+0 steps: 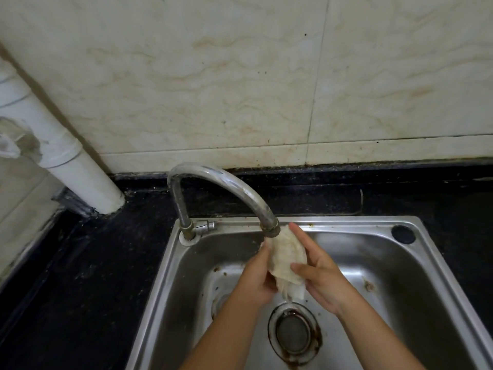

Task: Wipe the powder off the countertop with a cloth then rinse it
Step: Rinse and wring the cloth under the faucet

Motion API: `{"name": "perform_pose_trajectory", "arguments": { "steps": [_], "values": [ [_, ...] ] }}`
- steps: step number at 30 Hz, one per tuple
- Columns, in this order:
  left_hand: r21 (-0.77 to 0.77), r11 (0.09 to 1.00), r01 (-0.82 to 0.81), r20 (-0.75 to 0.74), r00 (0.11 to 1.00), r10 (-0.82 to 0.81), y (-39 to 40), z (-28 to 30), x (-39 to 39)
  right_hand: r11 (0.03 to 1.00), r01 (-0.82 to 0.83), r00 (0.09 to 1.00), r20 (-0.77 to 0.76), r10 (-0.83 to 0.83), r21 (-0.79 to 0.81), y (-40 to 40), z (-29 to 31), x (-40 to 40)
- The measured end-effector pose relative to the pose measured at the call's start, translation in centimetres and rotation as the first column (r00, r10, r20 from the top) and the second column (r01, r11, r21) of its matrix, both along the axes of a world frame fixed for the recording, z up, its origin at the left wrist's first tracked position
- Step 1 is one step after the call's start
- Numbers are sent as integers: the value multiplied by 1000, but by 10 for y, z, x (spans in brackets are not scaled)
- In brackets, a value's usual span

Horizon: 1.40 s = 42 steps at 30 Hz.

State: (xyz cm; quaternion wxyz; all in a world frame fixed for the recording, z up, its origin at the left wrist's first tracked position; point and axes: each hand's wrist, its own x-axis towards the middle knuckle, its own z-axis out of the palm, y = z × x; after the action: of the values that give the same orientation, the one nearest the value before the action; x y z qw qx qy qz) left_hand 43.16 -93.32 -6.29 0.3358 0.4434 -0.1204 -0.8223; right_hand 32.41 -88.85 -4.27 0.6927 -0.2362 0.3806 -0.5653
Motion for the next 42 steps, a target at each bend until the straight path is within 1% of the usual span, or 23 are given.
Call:
{"name": "perform_pose_trajectory", "arguments": {
  "steps": [1, 3, 6, 9, 11, 13, 16, 19, 21, 22, 23, 25, 26, 27, 28, 29, 31, 33, 36, 37, 38, 40, 42],
  "values": [
    [-37, 999, -11, -18, 1000, 11, 0, 2, -1, 1000, 4, 1000, 0, -4, 12, 1, -3, -2],
    [-136, 991, -18, 30, 999, 22, 1, 3, -1, 999, 19, 1000, -19, -18, 30, 5, -7, -6],
    [-235, 971, -50, 89, 993, 73, 4, 7, 3, 997, 63, 994, -96, -58, 43, 7, -12, -8],
    [-286, 955, -72, 73, 993, 97, 8, 12, 11, 992, 113, 989, -106, -106, 63, 6, -14, -7],
    [-303, 950, -79, 65, 993, 104, 11, 15, 17, 988, 132, 990, -65, -127, 74, 5, -15, -4],
    [-306, 949, -77, 64, 993, 102, 14, 17, 23, 979, 178, 983, -65, -172, 96, 4, -16, 3],
    [-306, 949, -74, 90, 990, 106, 14, 16, 28, 962, 251, 943, -250, -219, 103, 1, -19, 11],
    [-312, 946, -89, 69, 991, 116, 12, 14, 32, 954, 283, 922, -299, -244, 95, 0, -21, 16],
    [-284, 958, -43, 32, 998, 54, 10, 15, 39, 962, 266, 904, -360, -230, 53, 1, -21, 16],
    [-241, 971, -4, 48, 999, 16, 9, 16, 43, 974, 226, 895, -399, -198, 24, 2, -20, 16],
    [-182, 983, 33, 106, 994, -14, 8, 18, 44, 985, 170, 888, -433, -154, -3, 2, -18, 16],
    [-101, 993, 57, 305, 952, -24, 2, 15, 44, 998, 56, 866, -496, -59, -20, 5, -12, 19],
    [-99, 994, 49, 421, 907, -3, -1, 11, 42, 1000, 10, 843, -537, -14, -11, 6, -8, 21],
    [-120, 992, 40, 505, 863, 26, -3, 9, 38, 1000, -15, 801, -598, 8, -7, 8, -5, 25],
    [-141, 989, 33, 557, 829, 52, -5, 8, 33, 1000, -5, 741, -672, -12, -23, 8, -4, 29],
    [-160, 987, 18, 561, 824, 76, -6, 8, 27, 998, 36, 671, -738, -69, -60, 10, -4, 34],
    [-174, 982, -78, 471, 869, 153, -7, 7, 15, 980, 134, 542, -817, -197, -147, 11, -5, 44],
    [-192, 972, -134, 434, 877, 206, -7, 10, 4, 966, 171, 435, -865, -250, -193, 12, -8, 53],
    [-245, 963, -117, 446, 868, 219, -6, 14, -11, 940, 266, 306, -906, -292, -214, 10, -13, 58],
    [-258, 960, -112, 454, 863, 223, -5, 15, -15, 932, 289, 271, -916, -297, -217, 7, -13, 57],
    [-262, 957, -123, 444, 865, 232, -4, 16, -18, 938, 290, 257, -929, -265, -187, 3, -12, 53],
    [-239, 957, -164, 384, 889, 248, -3, 20, -21, 958, 274, 273, -948, -164, -87, -7, -9, 43],
    [-215, 967, -138, 385, 898, 214, -2, 21, -19, 977, 212, 228, -972, -65, -16, -18, -10, 35]
  ]
}}
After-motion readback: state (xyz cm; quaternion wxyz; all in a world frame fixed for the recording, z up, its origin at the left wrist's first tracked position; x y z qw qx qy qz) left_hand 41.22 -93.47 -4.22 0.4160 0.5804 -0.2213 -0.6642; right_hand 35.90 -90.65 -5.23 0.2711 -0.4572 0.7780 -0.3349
